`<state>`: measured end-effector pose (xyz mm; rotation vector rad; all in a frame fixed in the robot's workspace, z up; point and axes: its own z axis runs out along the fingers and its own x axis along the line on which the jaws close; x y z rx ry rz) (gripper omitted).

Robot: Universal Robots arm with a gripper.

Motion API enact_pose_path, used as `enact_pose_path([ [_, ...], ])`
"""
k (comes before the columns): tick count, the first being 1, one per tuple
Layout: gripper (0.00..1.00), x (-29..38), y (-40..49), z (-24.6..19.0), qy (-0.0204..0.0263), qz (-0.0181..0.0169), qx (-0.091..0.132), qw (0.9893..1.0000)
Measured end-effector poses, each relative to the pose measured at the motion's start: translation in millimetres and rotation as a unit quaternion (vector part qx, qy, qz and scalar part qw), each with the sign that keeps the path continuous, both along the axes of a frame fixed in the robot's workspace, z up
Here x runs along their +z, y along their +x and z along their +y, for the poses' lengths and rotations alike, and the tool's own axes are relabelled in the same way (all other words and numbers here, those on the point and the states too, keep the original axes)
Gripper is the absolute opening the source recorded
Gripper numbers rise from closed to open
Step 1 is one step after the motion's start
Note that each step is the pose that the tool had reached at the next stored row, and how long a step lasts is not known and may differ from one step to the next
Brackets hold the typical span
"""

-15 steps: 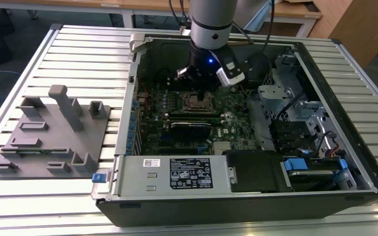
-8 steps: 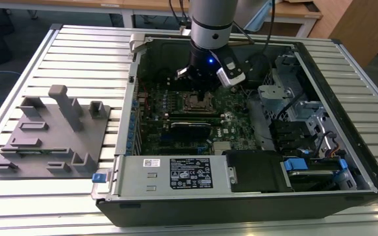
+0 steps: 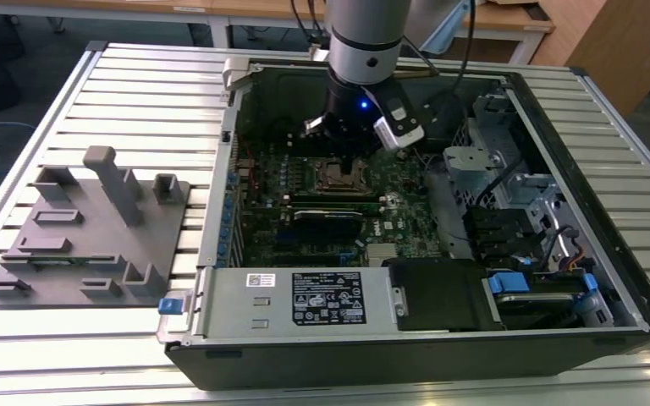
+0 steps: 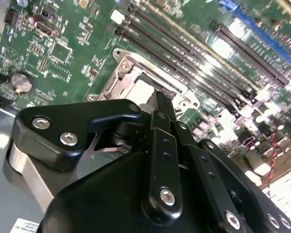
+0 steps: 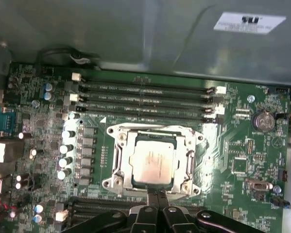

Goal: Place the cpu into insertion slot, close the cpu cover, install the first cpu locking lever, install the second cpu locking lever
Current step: 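Install the second cpu locking lever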

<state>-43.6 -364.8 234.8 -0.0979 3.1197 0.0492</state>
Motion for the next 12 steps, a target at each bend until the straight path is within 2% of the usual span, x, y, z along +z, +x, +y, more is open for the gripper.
enact_pose_path([
  [6, 0.1, 0.0, -0.1, -7.0, 0.0034, -0.0001, 0.0, 1.0],
  [9, 0.1, 0.0, -1.0, -9.3, 0.0048, -0.0005, 0.0, 1.0],
  [12, 0.1, -0.1, -1.1, -9.6, 0.0052, -0.0006, 0.0, 1.0],
])
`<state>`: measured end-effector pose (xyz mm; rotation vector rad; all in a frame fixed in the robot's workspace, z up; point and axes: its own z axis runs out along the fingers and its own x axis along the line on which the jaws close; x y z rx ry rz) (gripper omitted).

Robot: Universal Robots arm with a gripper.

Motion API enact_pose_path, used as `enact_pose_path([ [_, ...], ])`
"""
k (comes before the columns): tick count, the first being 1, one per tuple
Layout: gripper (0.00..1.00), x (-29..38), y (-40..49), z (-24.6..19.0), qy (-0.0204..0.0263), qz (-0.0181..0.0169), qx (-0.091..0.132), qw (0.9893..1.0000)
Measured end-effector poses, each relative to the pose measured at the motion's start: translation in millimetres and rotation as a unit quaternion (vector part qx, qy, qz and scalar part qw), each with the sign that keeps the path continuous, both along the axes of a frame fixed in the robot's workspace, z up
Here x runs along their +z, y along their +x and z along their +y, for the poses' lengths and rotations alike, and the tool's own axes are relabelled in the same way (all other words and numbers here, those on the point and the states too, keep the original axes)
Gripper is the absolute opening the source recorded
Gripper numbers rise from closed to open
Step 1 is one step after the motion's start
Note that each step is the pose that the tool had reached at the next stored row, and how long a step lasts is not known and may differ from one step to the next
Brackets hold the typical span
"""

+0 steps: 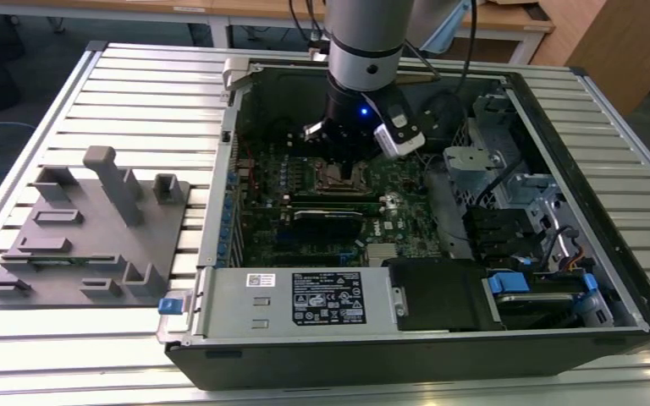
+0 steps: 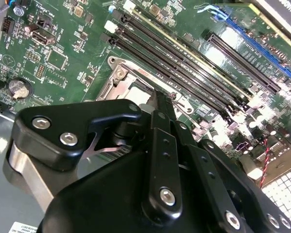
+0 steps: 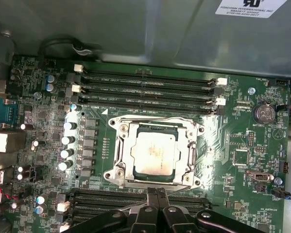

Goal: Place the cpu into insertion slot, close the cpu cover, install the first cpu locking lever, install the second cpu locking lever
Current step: 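Install the second cpu locking lever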

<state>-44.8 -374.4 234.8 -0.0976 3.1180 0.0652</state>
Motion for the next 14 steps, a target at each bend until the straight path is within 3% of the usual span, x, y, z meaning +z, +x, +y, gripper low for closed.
enact_pose_path([
  [14, 0.1, -0.3, -9.5, -0.3, 0.0, -0.0015, -0.001, 1.0],
])
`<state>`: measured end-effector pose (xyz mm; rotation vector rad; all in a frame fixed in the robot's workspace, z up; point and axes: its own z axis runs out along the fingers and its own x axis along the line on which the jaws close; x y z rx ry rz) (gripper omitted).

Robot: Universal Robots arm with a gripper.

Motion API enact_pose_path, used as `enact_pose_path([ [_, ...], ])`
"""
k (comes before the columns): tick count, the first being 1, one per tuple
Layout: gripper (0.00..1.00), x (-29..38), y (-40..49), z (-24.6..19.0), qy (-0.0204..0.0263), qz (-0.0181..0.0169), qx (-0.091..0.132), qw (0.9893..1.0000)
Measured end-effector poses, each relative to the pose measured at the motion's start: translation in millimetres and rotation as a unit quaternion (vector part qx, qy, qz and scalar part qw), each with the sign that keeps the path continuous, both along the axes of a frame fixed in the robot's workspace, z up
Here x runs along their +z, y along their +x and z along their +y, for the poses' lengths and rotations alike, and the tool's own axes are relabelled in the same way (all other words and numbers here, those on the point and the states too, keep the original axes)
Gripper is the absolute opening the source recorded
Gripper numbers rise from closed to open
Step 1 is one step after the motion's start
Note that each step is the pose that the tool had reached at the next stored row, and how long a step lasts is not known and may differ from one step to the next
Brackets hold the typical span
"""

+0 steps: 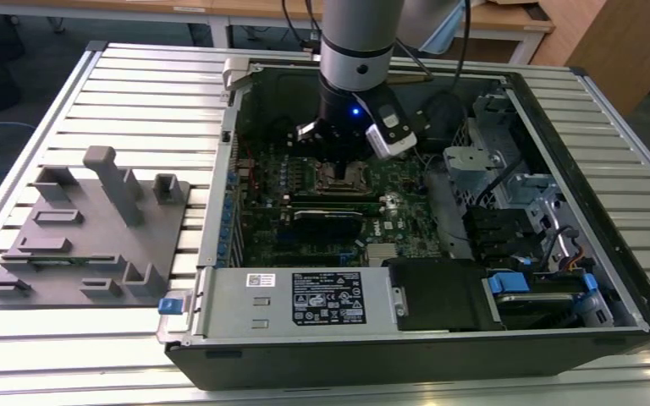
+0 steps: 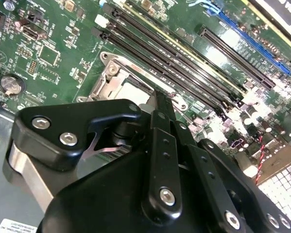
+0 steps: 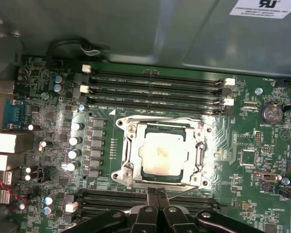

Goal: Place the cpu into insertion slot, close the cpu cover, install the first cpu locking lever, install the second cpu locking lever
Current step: 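Install the second cpu locking lever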

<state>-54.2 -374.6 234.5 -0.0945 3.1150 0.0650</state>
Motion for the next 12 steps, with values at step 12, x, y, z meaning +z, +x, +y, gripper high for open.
enact_pose_path([
  [12, 0.1, -0.1, -4.2, -4.0, 0.0001, -0.0006, -0.001, 1.0],
])
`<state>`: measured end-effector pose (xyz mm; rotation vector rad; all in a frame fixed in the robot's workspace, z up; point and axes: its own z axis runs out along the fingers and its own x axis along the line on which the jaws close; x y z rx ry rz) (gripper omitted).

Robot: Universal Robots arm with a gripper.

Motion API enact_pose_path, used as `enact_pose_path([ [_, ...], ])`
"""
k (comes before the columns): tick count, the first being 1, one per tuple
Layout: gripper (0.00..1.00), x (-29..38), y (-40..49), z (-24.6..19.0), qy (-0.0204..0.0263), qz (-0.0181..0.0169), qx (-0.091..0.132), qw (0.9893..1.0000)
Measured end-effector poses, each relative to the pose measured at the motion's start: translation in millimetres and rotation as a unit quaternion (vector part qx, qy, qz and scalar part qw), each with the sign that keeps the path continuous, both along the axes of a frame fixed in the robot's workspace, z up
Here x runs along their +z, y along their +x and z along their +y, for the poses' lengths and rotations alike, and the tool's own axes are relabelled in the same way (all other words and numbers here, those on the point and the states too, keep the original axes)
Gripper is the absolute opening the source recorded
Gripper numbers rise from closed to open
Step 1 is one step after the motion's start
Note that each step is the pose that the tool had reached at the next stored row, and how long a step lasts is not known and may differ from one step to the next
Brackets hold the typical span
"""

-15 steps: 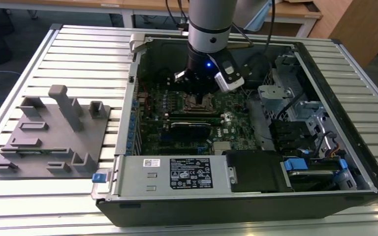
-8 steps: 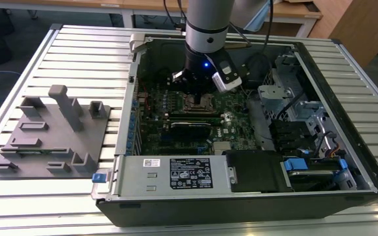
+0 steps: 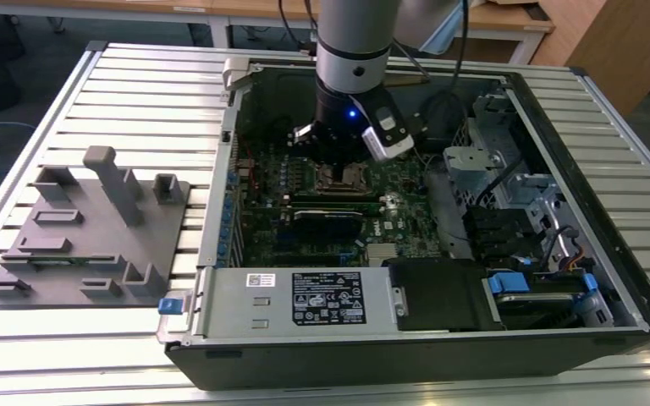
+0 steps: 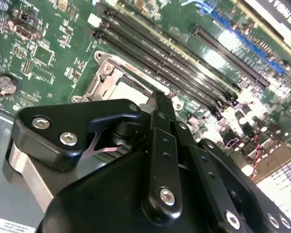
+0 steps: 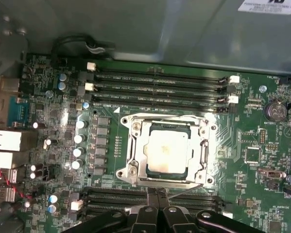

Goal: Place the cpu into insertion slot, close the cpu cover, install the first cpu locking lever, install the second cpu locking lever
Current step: 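Install the second cpu locking lever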

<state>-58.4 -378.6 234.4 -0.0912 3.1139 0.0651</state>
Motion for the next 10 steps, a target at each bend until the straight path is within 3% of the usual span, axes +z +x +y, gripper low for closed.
enact_pose_path([
  [3, 0.1, 0.0, -0.6, -2.8, 0.0002, -0.0001, 0.0, 1.0],
  [10, 0.1, -2.8, -3.4, -3.1, 0.0001, -0.0013, 0.0, 1.0],
])
